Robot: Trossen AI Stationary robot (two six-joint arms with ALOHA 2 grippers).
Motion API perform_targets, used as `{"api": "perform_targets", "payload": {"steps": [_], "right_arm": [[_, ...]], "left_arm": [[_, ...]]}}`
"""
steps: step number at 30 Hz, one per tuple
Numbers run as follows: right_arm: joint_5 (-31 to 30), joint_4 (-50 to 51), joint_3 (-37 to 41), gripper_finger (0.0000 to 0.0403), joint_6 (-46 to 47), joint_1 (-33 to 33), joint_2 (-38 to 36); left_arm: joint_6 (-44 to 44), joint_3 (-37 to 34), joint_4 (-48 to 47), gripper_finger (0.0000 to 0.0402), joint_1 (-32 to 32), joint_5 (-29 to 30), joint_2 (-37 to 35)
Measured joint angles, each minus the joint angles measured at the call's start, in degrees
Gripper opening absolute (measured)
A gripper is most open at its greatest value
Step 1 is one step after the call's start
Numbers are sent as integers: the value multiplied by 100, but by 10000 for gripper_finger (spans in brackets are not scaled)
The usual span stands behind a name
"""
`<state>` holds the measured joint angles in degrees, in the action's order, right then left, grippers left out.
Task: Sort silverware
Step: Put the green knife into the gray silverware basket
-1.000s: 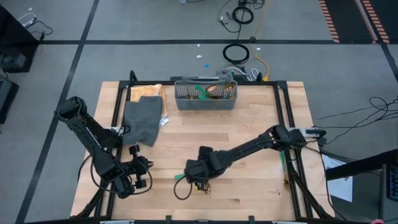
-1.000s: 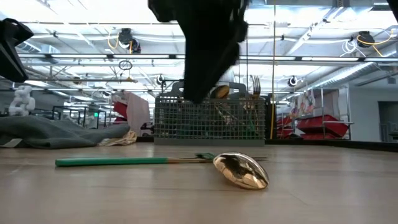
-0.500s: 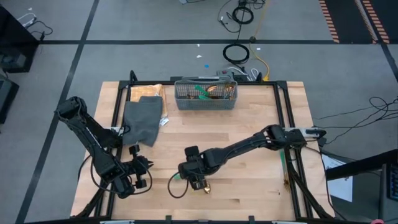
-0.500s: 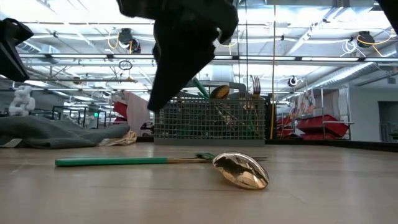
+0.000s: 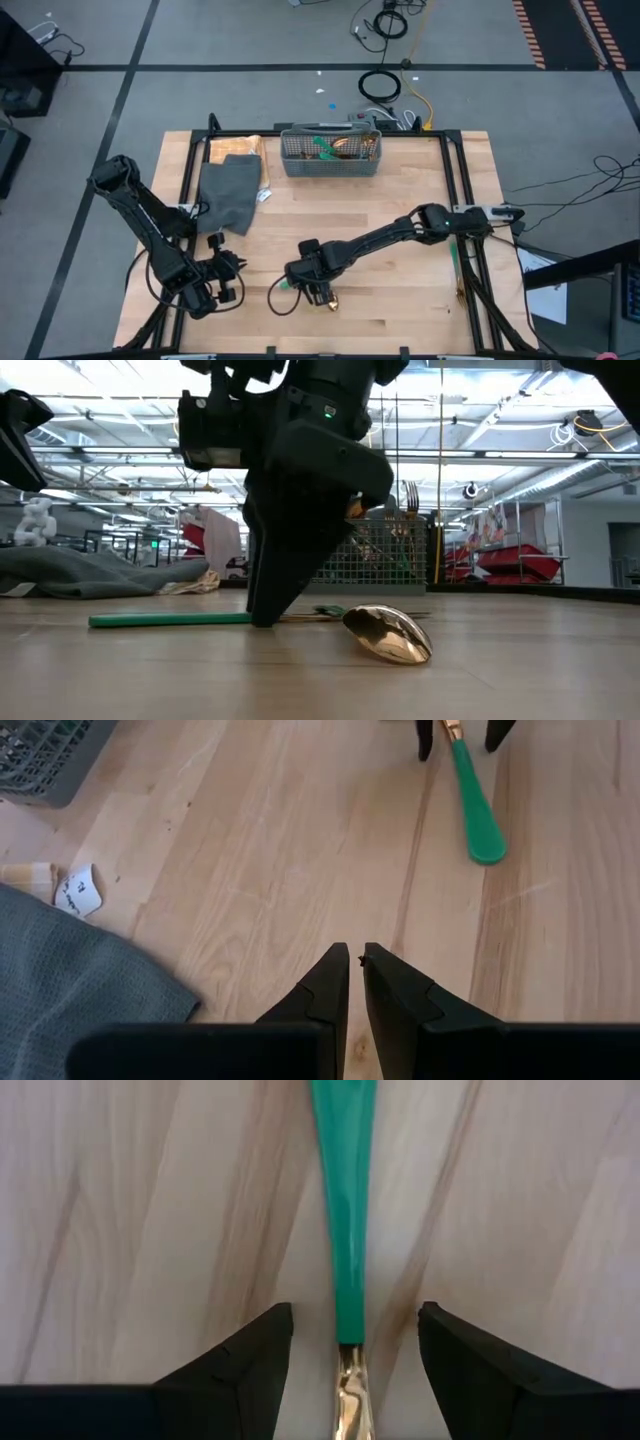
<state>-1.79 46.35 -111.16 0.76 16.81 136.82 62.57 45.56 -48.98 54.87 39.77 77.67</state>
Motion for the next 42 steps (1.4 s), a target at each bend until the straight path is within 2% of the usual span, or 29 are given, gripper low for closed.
{"api": "perform_targets", "payload": {"steps": [3,6,16,24,33,42], "right_arm": [[18,129,-31,207,-33,10,162],[-1,356,-50,180,-73,10,312],[-78,654,-78,13,-195,19,424],[-446,629,-56,2,94,99,344],[-1719,646,55,0,313,117,-175],[-2592,352,33,3,205,111,-328]], "left_arm": [[-6,0,0,44,1,4,-1],[-39,0,-6,44,0,7,-2],[-46,0,-19,44,1,120,-2],[-46,0,-16,44,1,121,-2],[-46,0,-2,44,2,118,-2],[-37,0,-1,44,2,116,-2]]}}
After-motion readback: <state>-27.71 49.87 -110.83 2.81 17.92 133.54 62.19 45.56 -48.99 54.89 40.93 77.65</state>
